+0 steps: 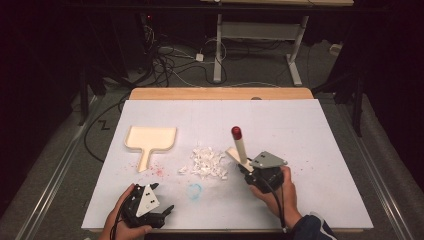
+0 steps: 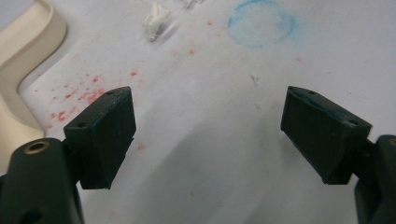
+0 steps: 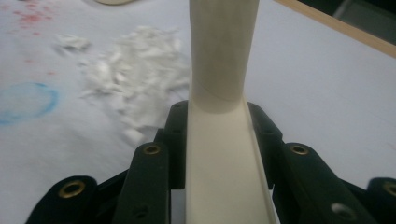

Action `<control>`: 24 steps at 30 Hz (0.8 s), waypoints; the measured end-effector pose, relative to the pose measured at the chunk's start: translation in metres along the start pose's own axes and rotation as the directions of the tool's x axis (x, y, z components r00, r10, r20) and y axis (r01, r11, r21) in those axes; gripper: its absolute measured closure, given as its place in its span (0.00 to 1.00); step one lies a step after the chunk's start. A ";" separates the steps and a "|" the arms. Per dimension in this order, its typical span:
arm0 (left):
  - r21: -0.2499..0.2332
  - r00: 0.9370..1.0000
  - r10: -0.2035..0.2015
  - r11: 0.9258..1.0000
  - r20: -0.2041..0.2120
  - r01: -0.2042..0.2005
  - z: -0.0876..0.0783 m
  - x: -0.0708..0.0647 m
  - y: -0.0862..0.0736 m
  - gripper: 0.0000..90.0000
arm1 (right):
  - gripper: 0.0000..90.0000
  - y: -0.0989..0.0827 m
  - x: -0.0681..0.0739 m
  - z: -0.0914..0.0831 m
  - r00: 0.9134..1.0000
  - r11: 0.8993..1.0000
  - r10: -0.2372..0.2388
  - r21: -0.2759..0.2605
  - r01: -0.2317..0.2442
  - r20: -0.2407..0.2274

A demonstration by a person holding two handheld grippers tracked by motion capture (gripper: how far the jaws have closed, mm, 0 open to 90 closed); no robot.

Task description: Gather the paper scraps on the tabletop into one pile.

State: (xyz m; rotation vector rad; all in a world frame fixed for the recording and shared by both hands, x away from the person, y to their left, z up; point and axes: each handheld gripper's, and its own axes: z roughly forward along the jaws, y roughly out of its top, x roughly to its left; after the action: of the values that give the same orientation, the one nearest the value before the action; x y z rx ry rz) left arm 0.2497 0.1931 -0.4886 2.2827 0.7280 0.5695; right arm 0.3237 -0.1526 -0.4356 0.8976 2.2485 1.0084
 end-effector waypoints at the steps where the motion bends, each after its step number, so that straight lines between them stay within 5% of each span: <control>1: 0.003 1.000 0.011 1.000 0.006 -0.011 0.001 -0.001 0.001 0.19 | 0.75 0.003 0.005 0.003 1.000 1.000 -0.004 -0.007 0.004 -0.003; 6: 0.012 1.000 0.025 1.000 0.012 -0.025 0.004 -0.003 0.002 0.19 | 0.75 0.019 0.021 0.018 1.000 0.999 0.000 -0.041 -0.001 -0.027; 10: 0.005 1.000 0.030 1.000 -0.007 -0.030 0.002 -0.002 0.001 0.19 | 0.75 0.027 0.016 0.009 0.999 0.996 0.017 -0.092 -0.021 -0.044; 15: -0.025 0.999 -0.026 0.999 -0.043 0.025 -0.008 0.006 -0.003 0.19 | 0.75 0.033 0.012 -0.003 0.997 0.990 0.022 -0.137 -0.032 -0.074; 20: -0.028 0.996 -0.061 0.998 -0.069 0.059 -0.010 0.012 -0.007 0.18 | 0.75 0.042 0.031 -0.001 0.984 0.984 -0.016 -0.176 -0.016 -0.179; 24: -0.005 0.996 -0.036 0.999 -0.077 0.036 -0.006 0.013 -0.009 0.18 | 0.75 0.054 0.061 0.015 0.966 0.983 -0.027 -0.184 -0.022 -0.258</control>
State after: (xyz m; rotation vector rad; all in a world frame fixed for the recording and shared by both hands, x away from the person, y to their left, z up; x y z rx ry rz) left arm 0.2525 0.2095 -0.4879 2.2501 0.8030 0.6442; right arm 0.3135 -0.0735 -0.4126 0.7159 2.3148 1.3788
